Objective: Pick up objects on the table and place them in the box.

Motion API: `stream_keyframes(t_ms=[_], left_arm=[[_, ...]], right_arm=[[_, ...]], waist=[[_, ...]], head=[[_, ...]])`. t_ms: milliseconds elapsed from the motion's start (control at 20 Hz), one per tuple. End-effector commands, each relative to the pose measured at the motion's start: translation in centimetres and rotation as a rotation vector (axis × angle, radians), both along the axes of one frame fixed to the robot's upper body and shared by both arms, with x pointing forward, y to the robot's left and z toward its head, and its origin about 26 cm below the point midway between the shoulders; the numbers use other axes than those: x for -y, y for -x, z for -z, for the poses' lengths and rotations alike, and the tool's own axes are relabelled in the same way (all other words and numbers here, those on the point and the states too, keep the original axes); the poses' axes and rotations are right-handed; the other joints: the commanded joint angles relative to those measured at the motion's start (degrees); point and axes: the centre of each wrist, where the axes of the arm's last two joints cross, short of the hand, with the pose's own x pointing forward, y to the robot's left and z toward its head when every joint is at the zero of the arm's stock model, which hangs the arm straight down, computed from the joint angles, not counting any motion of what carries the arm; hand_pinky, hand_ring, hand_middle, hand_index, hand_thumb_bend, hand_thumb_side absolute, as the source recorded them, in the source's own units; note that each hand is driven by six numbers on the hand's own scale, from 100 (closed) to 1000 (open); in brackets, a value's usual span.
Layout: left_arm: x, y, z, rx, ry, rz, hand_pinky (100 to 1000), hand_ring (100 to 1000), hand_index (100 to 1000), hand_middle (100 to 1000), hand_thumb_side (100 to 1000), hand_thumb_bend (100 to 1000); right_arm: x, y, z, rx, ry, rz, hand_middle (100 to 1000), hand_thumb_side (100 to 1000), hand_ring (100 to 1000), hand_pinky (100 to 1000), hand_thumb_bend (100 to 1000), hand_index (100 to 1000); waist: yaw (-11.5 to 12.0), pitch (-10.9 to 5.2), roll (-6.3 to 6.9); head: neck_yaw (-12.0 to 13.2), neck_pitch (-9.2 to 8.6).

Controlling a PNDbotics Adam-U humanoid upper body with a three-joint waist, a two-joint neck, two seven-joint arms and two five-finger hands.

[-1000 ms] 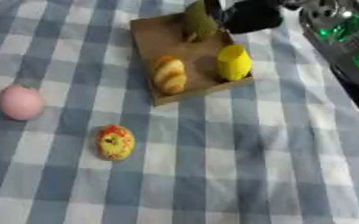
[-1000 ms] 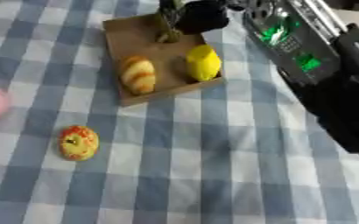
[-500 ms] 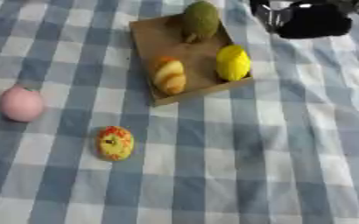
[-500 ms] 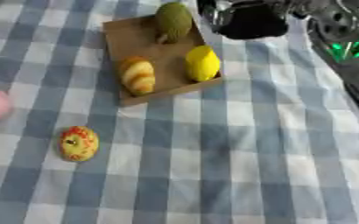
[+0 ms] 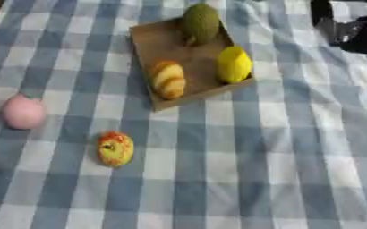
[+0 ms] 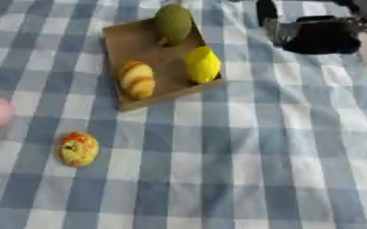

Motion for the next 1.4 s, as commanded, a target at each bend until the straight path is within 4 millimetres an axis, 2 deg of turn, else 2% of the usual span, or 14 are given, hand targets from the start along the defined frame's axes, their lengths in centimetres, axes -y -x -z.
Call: stream_keyframes(t_ms=[50, 200, 250, 350, 450, 500, 550, 850, 1250, 1400], left_arm=[[-0.7, 0.4, -2.5, -0.007, -0.163, -0.055, 854, 817, 897, 786, 548, 367], [-1.3, 0.6, -4.5, -0.017, -0.284, -0.125, 876, 822, 897, 781, 564, 354], [-1.5, 0.5, -4.4, -0.046, -0.32, -0.149, 913, 843, 922, 791, 584, 392], [-2.5, 0.3, -3.2, -0.152, -0.398, -0.201, 915, 847, 932, 795, 579, 401], [-3.7, 0.1, -1.4, -0.281, -0.485, -0.257, 924, 864, 953, 817, 587, 428], [-4.0, 0.0, -1.1, -0.324, -0.528, -0.281, 930, 871, 966, 825, 577, 470], [-4.1, -0.1, -1.1, -0.35, -0.568, -0.297, 931, 872, 971, 828, 587, 470], [-2.7, -0.1, -2.3, -0.399, -0.665, -0.267, 940, 887, 943, 825, 550, 540], [-0.8, -0.8, -4.9, -0.427, -0.73, -0.22, 938, 880, 952, 817, 487, 541], [-0.6, -1.2, -5.8, -0.434, -0.757, -0.233, 938, 878, 947, 812, 459, 481]], right_arm=[[0.7, 0.8, -1.1, 0.079, 0.015, 0.016, 824, 388, 776, 755, 100, 848], [0.8, 0.7, -0.8, 0.086, 0.006, 0.015, 824, 391, 776, 755, 100, 846], [1.1, 0.8, -0.8, 0.095, 0.006, 0.033, 822, 428, 772, 751, 100, 844], [1.8, 0.9, -0.6, 0.108, -0.001, 0.072, 820, 435, 771, 750, 100, 843], [1.8, 0.8, -0.2, 0.11, -0.012, 0.069, 819, 441, 770, 749, 100, 841], [1.8, 0.8, -0.1, 0.108, -0.016, 0.067, 819, 437, 769, 749, 100, 841], [1.8, 0.8, -0.1, 0.107, -0.019, 0.066, 818, 441, 769, 749, 100, 840], [1.7, 0.7, 0.3, 0.098, -0.032, 0.065, 815, 453, 765, 746, 100, 837], [1.3, 0.6, 0.2, 0.087, -0.035, 0.046, 812, 464, 764, 746, 100, 835], [1.2, 0.6, 0.2, 0.084, -0.034, 0.041, 811, 472, 763, 745, 100, 834]], waist=[[0.2, -1.64, -0.13], [0.2, -1.65, -0.52], [0.5, -1.18, -0.03], [0.5, -0.91, 0.95], [0.0, -1.14, 1.04], [-0.2, -1.23, 1.01], [-0.2, -1.28, 0.97], [0.1, -1.48, 0.91], [-0.1, -1.87, 0.81], [-0.2, -1.87, 0.86]], head=[[0.1, 0.28], [0.2, 0.28], [0.4, -0.02], [0.6, -0.2], [1.4, -0.09], [1.6, -0.02], [1.7, 0.0], [1.8, -0.16], [2.3, 0.1], [2.4, 0.21]])
